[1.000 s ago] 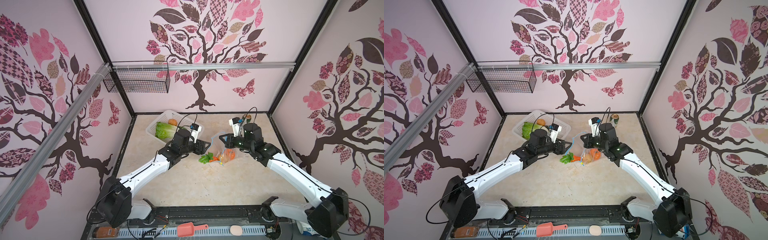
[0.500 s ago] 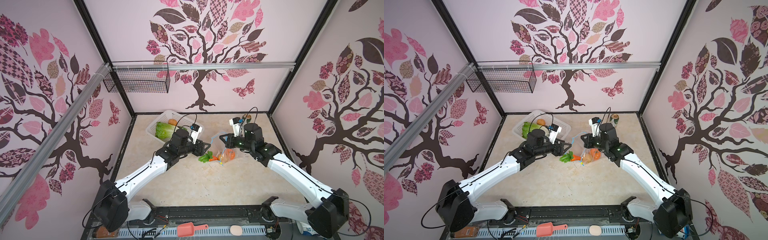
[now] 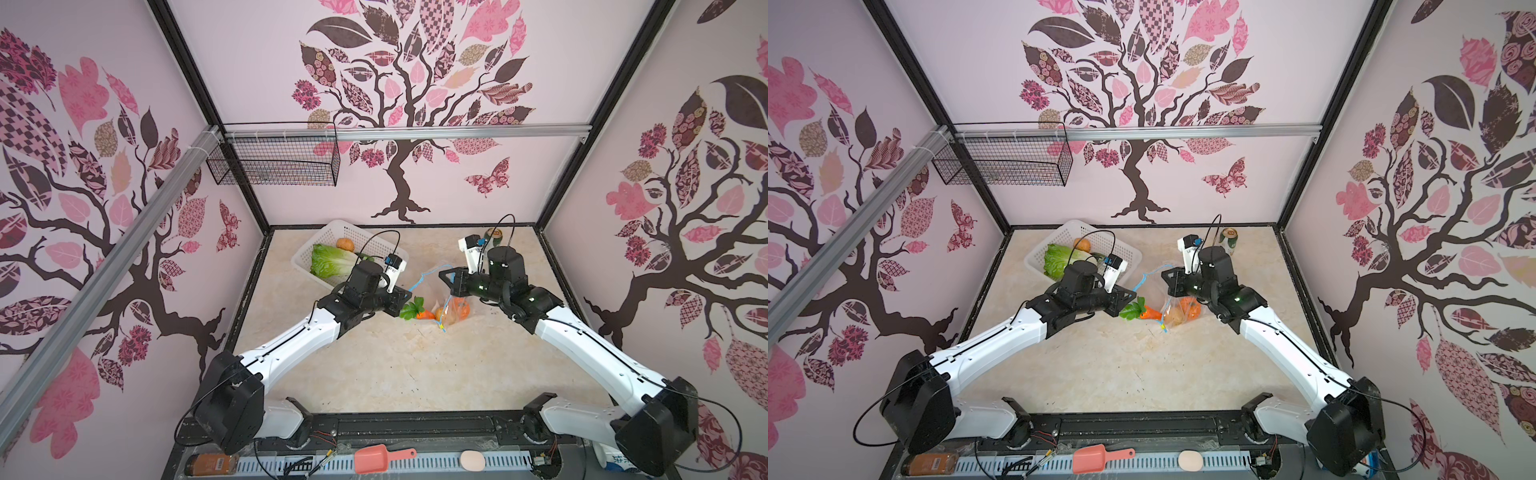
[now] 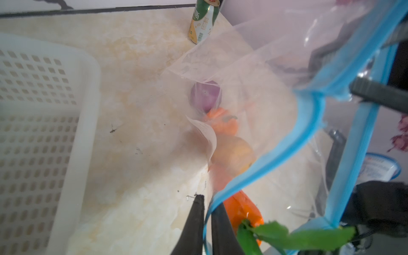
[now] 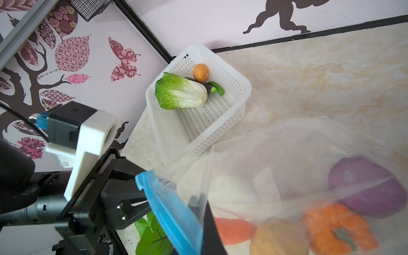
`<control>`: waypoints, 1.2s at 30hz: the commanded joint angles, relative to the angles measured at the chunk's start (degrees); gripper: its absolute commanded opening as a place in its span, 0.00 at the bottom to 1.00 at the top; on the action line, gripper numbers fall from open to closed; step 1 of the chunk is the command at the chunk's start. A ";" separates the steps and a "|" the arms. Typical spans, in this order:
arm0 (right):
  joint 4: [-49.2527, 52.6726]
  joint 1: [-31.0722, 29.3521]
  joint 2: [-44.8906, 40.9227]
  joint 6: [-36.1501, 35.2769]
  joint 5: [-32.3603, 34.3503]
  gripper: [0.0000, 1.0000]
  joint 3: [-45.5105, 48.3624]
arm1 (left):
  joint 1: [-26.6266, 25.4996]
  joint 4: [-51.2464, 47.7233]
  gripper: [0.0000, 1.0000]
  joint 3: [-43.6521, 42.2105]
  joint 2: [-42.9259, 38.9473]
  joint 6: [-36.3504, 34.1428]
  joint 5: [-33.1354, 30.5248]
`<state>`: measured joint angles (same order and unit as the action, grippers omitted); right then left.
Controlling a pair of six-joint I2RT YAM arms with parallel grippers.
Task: Place the food in the zip-top bag and seal the zipper
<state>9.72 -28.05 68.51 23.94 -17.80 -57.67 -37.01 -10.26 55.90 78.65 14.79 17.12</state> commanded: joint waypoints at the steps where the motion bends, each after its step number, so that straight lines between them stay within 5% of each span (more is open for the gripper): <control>1: 1.69 -0.05 -0.93 -1.07 0.68 0.00 -0.52 | -0.03 -1.08 0.00 3.60 0.41 -0.23 0.27; 7: 4.27 -0.02 -1.28 -1.93 2.81 0.00 -2.17 | -0.11 -6.73 0.00 9.80 -0.94 3.87 2.00; 15: 15.50 -0.01 -2.91 -8.21 13.71 0.00 -8.15 | -3.39 -17.17 0.00 21.75 0.85 8.59 2.38; 22: 23.01 -0.06 -6.55 -9.17 14.56 0.00 -13.26 | -4.73 -21.10 0.00 28.88 2.77 11.50 1.72; 36: 21.41 0.00 -3.16 -9.00 18.30 0.00 -12.92 | 0.26 -19.33 0.00 28.09 7.74 14.05 -0.15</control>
<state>31.77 -28.03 62.46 15.81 -2.31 -71.81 -38.44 -30.76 84.64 84.29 27.92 18.04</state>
